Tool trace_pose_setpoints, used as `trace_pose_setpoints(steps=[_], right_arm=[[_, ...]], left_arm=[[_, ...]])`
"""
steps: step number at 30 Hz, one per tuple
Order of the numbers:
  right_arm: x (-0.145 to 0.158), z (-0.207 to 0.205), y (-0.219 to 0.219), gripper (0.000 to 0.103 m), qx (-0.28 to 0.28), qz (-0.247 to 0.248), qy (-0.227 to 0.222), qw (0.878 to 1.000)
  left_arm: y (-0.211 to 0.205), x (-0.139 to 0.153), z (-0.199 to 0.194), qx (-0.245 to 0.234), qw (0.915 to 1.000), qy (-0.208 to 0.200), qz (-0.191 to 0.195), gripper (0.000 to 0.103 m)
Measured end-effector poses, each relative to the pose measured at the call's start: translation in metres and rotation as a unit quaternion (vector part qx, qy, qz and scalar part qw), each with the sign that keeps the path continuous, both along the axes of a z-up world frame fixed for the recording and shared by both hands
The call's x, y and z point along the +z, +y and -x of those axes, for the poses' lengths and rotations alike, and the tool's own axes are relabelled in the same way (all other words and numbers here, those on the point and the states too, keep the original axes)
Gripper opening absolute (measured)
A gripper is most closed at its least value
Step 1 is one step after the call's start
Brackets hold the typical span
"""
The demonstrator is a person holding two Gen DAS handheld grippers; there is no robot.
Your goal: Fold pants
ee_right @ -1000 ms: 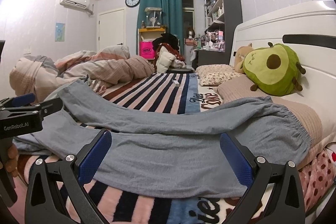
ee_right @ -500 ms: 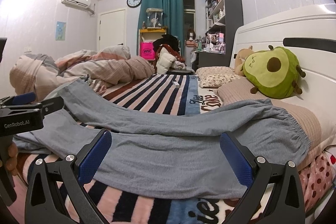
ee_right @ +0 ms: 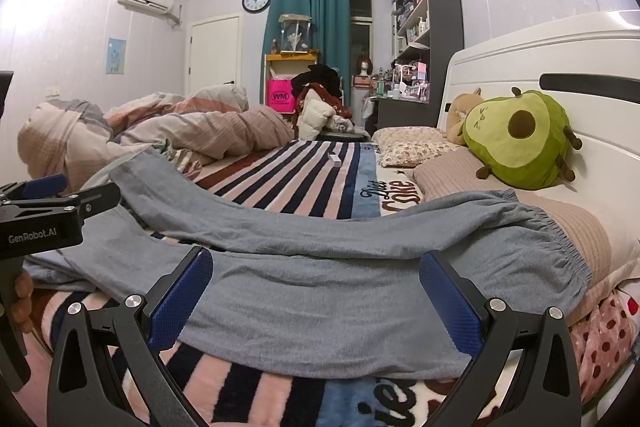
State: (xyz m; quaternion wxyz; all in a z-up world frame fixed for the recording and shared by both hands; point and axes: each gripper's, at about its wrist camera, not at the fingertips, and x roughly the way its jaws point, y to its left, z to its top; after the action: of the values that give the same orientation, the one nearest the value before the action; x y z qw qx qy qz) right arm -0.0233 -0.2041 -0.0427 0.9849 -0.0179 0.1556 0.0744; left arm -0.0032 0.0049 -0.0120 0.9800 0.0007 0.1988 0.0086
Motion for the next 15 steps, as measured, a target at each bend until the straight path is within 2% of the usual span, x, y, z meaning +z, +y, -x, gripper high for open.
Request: trace_pose_setpoints(steps=[15], right_arm=[[0.0002, -0.0009, 0.0004, 0.103, 0.000, 0.000, 0.002, 1.000]], left_arm=[[0.0029, -0.0027, -0.0022, 0.003, 1.0000, 0.002, 0.005, 0.103]])
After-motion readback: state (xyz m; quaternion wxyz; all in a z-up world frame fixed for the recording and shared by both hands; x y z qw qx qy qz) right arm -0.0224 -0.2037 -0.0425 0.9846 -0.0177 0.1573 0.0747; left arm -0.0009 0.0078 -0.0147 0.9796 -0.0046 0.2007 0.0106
